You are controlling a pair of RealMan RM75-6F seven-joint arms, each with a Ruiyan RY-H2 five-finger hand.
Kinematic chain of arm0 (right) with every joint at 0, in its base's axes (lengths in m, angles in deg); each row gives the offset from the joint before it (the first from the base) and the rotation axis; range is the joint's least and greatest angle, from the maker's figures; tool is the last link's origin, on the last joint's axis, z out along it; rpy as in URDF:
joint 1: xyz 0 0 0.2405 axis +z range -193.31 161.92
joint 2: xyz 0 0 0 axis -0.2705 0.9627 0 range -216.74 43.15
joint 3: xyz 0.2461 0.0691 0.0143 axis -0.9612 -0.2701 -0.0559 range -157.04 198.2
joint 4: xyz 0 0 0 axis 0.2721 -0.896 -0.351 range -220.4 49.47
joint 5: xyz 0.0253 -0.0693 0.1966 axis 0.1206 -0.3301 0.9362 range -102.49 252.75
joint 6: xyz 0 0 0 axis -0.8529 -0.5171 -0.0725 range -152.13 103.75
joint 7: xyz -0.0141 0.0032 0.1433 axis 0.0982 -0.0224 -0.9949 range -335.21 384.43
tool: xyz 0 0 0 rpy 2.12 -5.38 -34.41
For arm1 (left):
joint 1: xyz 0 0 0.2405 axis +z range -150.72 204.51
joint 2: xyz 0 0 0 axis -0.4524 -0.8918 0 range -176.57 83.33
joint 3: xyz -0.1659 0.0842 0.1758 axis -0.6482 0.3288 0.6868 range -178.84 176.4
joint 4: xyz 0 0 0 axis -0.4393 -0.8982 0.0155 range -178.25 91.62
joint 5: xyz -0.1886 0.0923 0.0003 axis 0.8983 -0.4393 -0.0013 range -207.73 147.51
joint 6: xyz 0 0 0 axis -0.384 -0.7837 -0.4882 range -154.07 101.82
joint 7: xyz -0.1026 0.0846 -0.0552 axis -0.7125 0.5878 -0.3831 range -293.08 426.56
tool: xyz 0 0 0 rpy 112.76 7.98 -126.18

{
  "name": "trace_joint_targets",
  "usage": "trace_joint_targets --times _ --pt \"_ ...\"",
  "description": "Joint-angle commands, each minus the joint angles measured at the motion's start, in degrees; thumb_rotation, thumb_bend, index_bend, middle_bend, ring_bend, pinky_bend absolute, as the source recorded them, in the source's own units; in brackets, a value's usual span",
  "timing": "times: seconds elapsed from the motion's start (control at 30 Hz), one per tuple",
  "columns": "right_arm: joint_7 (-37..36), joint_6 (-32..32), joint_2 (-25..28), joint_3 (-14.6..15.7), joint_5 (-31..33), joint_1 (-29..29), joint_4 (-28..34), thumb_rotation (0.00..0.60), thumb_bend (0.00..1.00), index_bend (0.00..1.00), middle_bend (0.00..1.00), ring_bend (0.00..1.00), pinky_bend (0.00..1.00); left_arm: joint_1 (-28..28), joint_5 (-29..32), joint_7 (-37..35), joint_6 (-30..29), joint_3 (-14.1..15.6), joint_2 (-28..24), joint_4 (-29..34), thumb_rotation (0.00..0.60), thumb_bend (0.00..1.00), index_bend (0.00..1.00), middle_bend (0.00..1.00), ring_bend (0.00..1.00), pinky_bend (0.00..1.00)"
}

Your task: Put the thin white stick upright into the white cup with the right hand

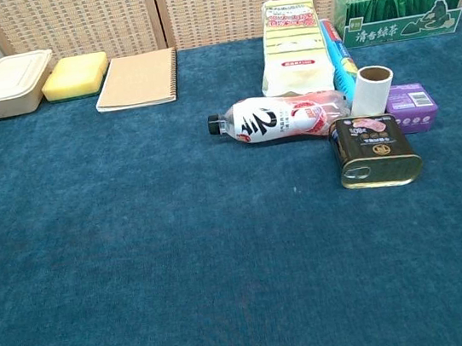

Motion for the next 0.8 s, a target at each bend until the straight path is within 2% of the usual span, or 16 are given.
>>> trace_joint_targets --times 0.03,0.07,0.17,0.2,0.23,0.3,0.37,0.4,0.53,0.57,0.63,0.7,0.73,0.77,0.8 --pt "0.77 -1.91 -1.76 -1.24 0.01 1.04 -1.98 0.6 0.48 0.79 1.0 1.0 1.0 -0.22 -0.58 0.57 1.04 0.51 -0.23 0.48 0.6 0.2 0.1 0.04 0.03 0.32" --pt "1.5 -2.03 -1.5 -0.01 -1.31 0.37 -0.89 0.6 0.48 0.79 1.0 1.0 1.0 -0.11 -1.15 0.68 0.54 0.68 -0.34 0.66 0.6 0.2 0.1 0.04 0.03 0.32" --pt "2.38 -0.03 -0.59 6.15 -9.77 -2.3 0.88 0.6 0.48 0.79 1.0 1.0 1.0 0.27 -1.79 0.36 -1.12 0.4 -0.23 0.74 0.6 0.2 0.1 0.04 0.03 0.32" --pt "1.65 0.14 -0.26 5.92 -10.88 -2.17 0.64 0.6 0.47 0.79 1.0 1.0 1.0 0.24 -1.17 0.17 -0.89 0.1 -0.04 0.37 0.6 0.2 0.1 0.04 0.03 0.32" --pt "0.71 -0.59 -0.54 4.47 -9.93 -1.71 -0.28 0.6 0.47 0.79 1.0 1.0 1.0 0.05 -0.39 0.14 -0.05 -0.09 0.14 -0.02 0.6 0.2 0.1 0.04 0.03 0.32" --pt "0.24 -1.99 -1.81 0.83 -4.95 0.02 -2.55 0.6 0.47 0.79 1.0 1.0 1.0 -0.22 0.48 0.37 1.35 -0.05 0.21 -0.18 0.6 0.2 0.1 0.04 0.03 0.32" --pt "0.55 -2.27 -2.46 -0.99 -0.28 1.1 -2.73 0.6 0.47 0.79 1.0 1.0 1.0 -0.32 0.21 0.64 1.8 0.34 0.02 0.1 0.6 0.2 0.1 0.04 0.03 0.32" --pt "0.91 -2.17 -2.42 -0.78 0.14 1.09 -2.23 0.6 0.47 0.79 1.0 1.0 1.0 -0.3 -0.16 0.73 1.68 0.52 -0.09 0.25 0.6 0.2 0.1 0.04 0.03 0.32" --pt "1.94 -0.24 -2.16 6.68 -8.38 -2.24 0.14 0.6 0.47 0.79 1.0 1.0 1.0 0.29 -1.9 0.44 -0.97 0.58 -0.3 0.78 0.599 0.2 0.1 0.04 0.03 0.32" --pt "1.78 0.58 -1.76 7.69 -10.5 -2.47 -0.17 0.6 0.47 0.79 1.0 1.0 1.0 0.39 -1.72 0.2 -1.3 0.34 -0.12 0.53 0.599 0.2 0.1 0.04 0.03 0.32" --pt "0.93 0.49 -1.53 6.38 -11.16 -1.75 -0.96 0.6 0.47 0.79 1.0 1.0 1.0 0.3 -0.89 -0.01 -0.78 0.03 0.16 -0.08 0.6 0.2 0.1 0.04 0.03 0.32" --pt "0.51 -0.92 -2.37 2.45 -7.65 0.11 -2.63 0.6 0.47 0.79 1.0 1.0 1.0 0.01 0.24 0.09 0.69 -0.08 0.22 -0.39 0.6 0.2 0.1 0.04 0.03 0.32" --pt "0.52 -1.63 -3.2 -0.25 -3.6 1.53 -3.48 0.6 0.47 0.79 1.0 1.0 1.0 -0.16 0.69 0.29 1.56 0.0 0.13 -0.28 0.6 0.2 0.1 0.04 0.03 0.32" --pt "0.88 -1.54 -3.51 -1.25 -1.44 2.31 -3.35 0.6 0.47 0.79 1.0 1.0 1.0 -0.24 0.7 0.44 1.85 0.09 0.03 -0.1 0.6 0.2 0.1 0.04 0.03 0.32" --pt "2.04 -1.2 -3.6 -1.02 -0.5 2.68 -2.32 0.6 0.47 0.79 1.0 1.0 1.0 -0.28 0.23 0.67 1.72 0.28 -0.17 0.23 0.6 0.2 0.1 0.04 0.03 0.32"
